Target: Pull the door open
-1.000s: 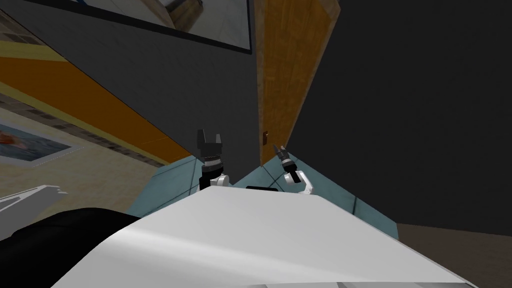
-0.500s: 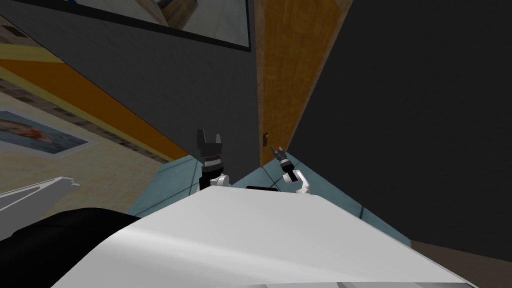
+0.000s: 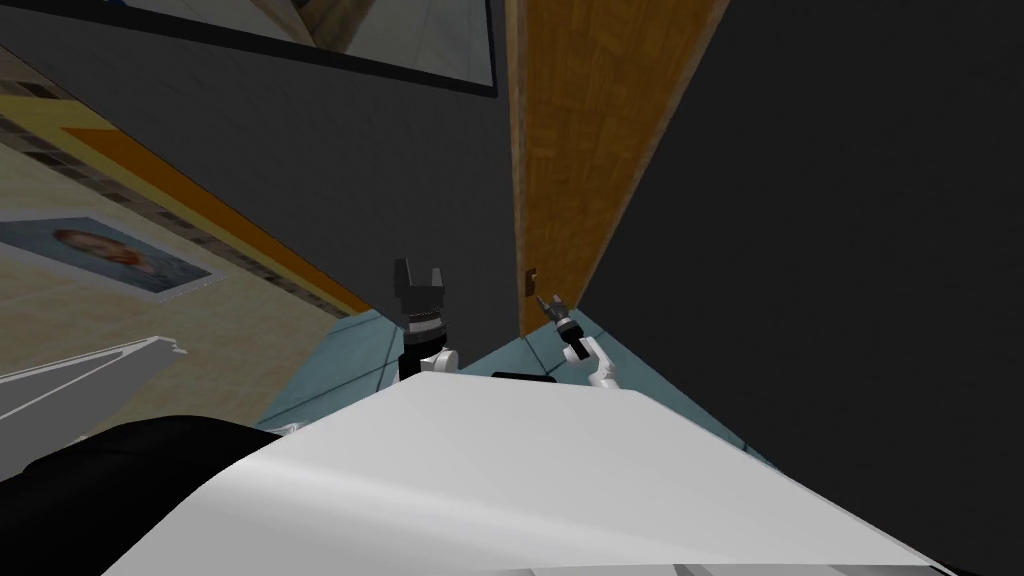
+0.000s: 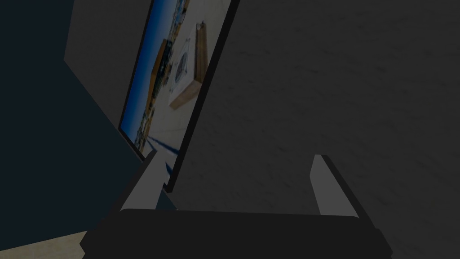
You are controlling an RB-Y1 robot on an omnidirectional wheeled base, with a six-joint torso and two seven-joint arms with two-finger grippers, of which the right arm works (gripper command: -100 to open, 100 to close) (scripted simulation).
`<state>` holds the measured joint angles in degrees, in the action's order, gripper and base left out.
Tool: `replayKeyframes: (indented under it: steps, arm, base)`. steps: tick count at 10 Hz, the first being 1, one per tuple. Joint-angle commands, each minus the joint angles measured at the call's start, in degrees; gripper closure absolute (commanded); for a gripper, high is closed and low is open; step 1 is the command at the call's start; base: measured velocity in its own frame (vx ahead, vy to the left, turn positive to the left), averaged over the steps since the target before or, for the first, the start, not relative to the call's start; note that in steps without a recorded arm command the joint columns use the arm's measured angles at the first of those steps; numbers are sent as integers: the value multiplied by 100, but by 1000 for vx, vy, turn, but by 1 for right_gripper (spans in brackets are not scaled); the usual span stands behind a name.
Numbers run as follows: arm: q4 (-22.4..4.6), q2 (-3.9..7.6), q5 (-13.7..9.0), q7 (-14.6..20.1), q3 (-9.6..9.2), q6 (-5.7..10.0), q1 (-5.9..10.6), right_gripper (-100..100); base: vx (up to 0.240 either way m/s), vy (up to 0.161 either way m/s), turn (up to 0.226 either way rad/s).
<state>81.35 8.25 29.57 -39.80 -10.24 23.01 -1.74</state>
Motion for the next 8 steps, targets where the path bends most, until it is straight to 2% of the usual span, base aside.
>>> replayKeyframes:
  steps: [1, 4, 8]
  arm:
    - [-221, -2, 123, -184, -45, 19, 103, -100]
    - [-501, 13, 275, -391, -101, 30, 256, -100]
    - [-936, 33, 510, -713, -188, 48, 493, -100]
  base:
    - [97, -128, 115]
    - [74, -110, 92]
    - [119, -143, 118]
